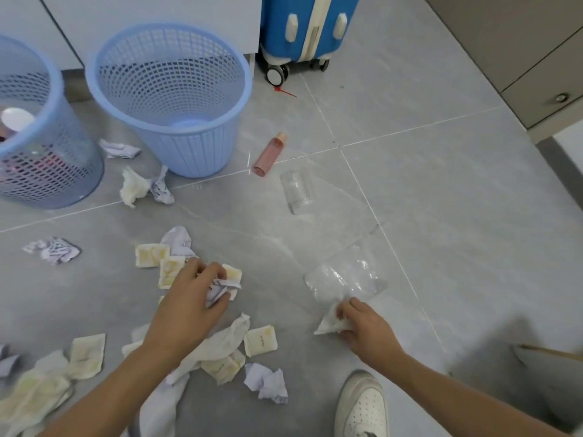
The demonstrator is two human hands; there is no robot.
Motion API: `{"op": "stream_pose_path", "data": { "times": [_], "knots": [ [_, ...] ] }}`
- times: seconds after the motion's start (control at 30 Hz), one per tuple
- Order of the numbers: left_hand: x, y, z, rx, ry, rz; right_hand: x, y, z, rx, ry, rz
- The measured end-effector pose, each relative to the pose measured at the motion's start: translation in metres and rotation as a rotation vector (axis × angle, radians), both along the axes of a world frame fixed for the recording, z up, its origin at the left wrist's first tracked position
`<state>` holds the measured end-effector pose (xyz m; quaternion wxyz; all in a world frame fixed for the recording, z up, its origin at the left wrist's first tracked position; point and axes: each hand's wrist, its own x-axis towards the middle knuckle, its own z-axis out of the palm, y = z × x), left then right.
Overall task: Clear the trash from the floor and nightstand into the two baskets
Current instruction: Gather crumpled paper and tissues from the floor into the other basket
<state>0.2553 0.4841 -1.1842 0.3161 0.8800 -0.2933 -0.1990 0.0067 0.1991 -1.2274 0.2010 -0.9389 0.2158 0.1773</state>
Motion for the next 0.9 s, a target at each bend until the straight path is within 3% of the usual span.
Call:
{"op": "stream_pose_path", "data": {
  "times": [0.2,0.37,0.6,0.73,0.9],
  "knots": [
    [0.009,0.002,0.017,-0.045,0.002,0.022,0.009,0.008,0.019,-0.002,0.014,0.068],
    [0.047,0.004,0.071,-0.189,-0.084,-0.005,0.072,0.016,0.088,0.096,-0.315,-0.139],
    [0.155,-0.002,0.164,-0.298,-0.315,0.097,0.243,0.041,0.228,0.306,-0.935,-0.166],
    [0.21,-0.022,0.183,-0.278,-0.331,0.182,0.33,0.041,0.267,0.351,-1.075,-0.082],
    [0.253,-0.05,0.169,-0.164,-0.368,0.242,0.41,0.036,0.264,0.278,-1.12,-0.08]
  ]
}}
